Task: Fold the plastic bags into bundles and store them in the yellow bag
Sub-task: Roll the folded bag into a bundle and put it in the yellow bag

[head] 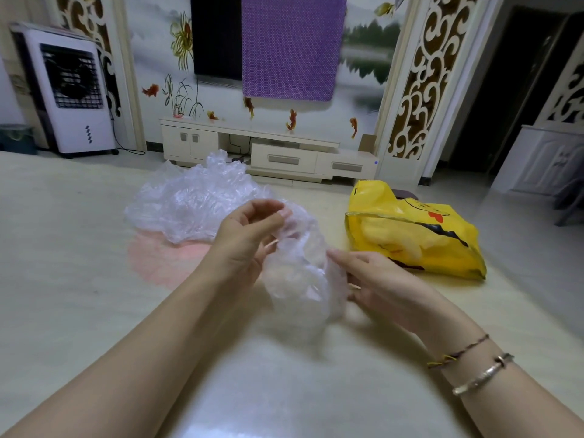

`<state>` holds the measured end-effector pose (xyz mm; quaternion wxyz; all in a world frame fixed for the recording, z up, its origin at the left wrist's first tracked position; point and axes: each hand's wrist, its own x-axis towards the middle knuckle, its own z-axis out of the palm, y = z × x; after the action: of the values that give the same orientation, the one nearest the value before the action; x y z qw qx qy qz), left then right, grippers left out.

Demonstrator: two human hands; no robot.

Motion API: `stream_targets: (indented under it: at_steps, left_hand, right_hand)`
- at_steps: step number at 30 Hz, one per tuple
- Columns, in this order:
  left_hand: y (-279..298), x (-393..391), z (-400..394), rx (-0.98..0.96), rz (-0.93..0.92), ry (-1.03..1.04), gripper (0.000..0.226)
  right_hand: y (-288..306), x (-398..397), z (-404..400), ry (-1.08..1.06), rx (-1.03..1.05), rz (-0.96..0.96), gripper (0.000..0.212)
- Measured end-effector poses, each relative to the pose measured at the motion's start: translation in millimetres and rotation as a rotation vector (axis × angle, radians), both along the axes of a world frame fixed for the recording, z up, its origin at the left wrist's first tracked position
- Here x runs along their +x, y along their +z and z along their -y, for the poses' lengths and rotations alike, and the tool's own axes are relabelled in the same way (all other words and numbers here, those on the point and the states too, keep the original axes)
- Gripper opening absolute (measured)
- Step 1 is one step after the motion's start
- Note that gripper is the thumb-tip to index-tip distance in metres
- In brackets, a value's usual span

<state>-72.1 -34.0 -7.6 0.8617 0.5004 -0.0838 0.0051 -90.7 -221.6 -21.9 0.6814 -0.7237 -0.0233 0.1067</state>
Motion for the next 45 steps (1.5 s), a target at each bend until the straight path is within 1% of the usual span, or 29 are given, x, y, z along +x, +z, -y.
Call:
stream_targets:
  at_steps: [1,3,4,5,6,9,11,13,14,16,17,18,19,20,22,23,24,26,29,31,34,36,38,39,40,42,43,44,45]
  left_hand:
    - [2.1,-0.6,-1.5,-0.026,0.005,0.019,0.017]
    - [2.9,-0.8,-4.9,-0.073,0.021,0.049,0.021]
    - [2.6,-0.7,-5.9,-0.079,0.028,0.065,0.021]
    - [1.6,-1.0,-7.5,-0.047,0.042,0.097,0.021]
    - [-0.3,-0.5,-8.7,0.046,0.069,0.16,0.021]
    - [-8.9,1.2,-8.0,0.489,0.242,0.411,0.021]
    - [-12.4,1.1,-7.2,0.685,0.307,0.503,0.019]
    - [-16.5,3.6,-11.8,0.832,0.273,0.514,0.018]
    - [-19.2,6.0,-15.9,0.931,0.235,0.49,0.018]
    - [-24.2,8.2,-22.9,1.142,0.146,0.387,0.019]
    - [-26.3,8.6,-24.3,1.21,0.118,0.329,0.022]
    - [-26.9,8.9,-23.7,1.234,0.114,0.289,0.025]
    - [-25.7,8.3,-22.0,1.22,0.143,0.278,0.027]
    - [-23.9,7.5,-19.9,1.181,0.216,0.295,0.027]
    - [-19.7,4.2,-16.0,1.144,0.439,0.312,0.019]
    - [-20.8,3.7,-14.8,1.168,0.543,0.272,0.02]
    - [-23.9,3.6,-13.9,1.216,0.602,0.201,0.023]
    - [-34.1,3.6,-11.9,1.396,0.611,0.018,0.034]
    - [-43.9,5.0,-11.3,1.677,0.518,-0.218,0.056]
    - [-44.5,6.6,-12.3,1.776,0.462,-0.284,0.072]
    - [-43.8,8.5,-14.4,1.802,0.413,-0.317,0.092]
    - [-44.4,9.0,-15.4,1.791,0.412,-0.331,0.098]
    - [-44.2,9.3,-16.3,1.725,0.444,-0.295,0.099]
    - [-42.3,8.6,-17.4,1.647,0.475,-0.248,0.096]
    - [-39.9,8.4,-18.6,1.539,0.512,-0.19,0.087]
    - [-33.3,7.4,-20.6,1.309,0.56,-0.113,0.054]
    - [-30.3,6.4,-20.7,1.231,0.553,-0.106,0.04]
    - [-27.9,4.7,-20.3,1.183,0.531,-0.117,0.032]
    - [-26.4,2.9,-20.0,1.173,0.502,-0.144,0.028]
  right_hand:
    - [-1.5,0.6,-0.1,-0.006,0.009,0.0,0.055]
    - [-4.2,3.8,2.6,-0.056,0.091,-0.015,0.036]
    - [-4.4,5.3,4.5,-0.09,0.143,-0.024,0.024]
    - [-4.2,6.7,5.7,-0.131,0.181,-0.028,0.018]
    - [-4.9,8.7,6.7,-0.179,0.194,-0.024,0.014]
    - [-6.2,13.9,4.7,-0.342,0.091,0.023,0.009]
    - [-5.5,18.2,3.0,-0.412,-0.042,0.083,0.007]
    - [-7.5,25.1,5.4,-0.416,-0.233,0.169,0.006]
    - [-9.5,29.0,8.2,-0.407,-0.328,0.207,0.009]
    - [-12.1,33.0,12.3,-0.376,-0.446,0.251,0.012]
    - [-13.8,33.8,14.6,-0.365,-0.485,0.269,0.013]
    - [-13.9,32.6,16.2,-0.364,-0.53,0.311,0.013]
    - [-13.0,29.1,16.8,-0.369,-0.569,0.379,0.013]
    - [-11.6,23.7,15.8,-0.367,-0.605,0.462,0.014]
    - [-9.4,10.0,10.5,-0.293,-0.695,0.611,0.02]
    - [-10.0,3.1,7.4,-0.22,-0.759,0.643,0.024]
    - [-11.1,-3.3,4.5,-0.126,-0.845,0.638,0.03]
    - [-16.8,-10.1,3.3,0.069,-1.028,0.542,0.046]
    - [-21.6,-10.6,13.5,0.28,-1.241,0.371,0.059]
    - [-19.6,-9.1,25.4,0.334,-1.299,0.293,0.063]
    - [-16.0,-7.8,42.3,0.351,-1.326,0.206,0.068]
    - [-15.8,-6.8,47.7,0.334,-1.31,0.196,0.072]
    - [-14.1,-6.7,48.9,0.285,-1.242,0.27,0.076]
    - [-11.0,-8.4,47.2,0.252,-1.162,0.331,0.075]
    - [-6.4,-11.5,44.9,0.219,-1.065,0.39,0.071]
    - [3.5,-18.2,39.6,0.184,-0.922,0.488,0.054]
    - [6.5,-21.0,37.0,0.187,-0.898,0.513,0.047]
    - [7.7,-22.6,35.3,0.205,-0.895,0.513,0.044]
    - [8.2,-23.7,34.3,0.234,-0.906,0.497,0.042]
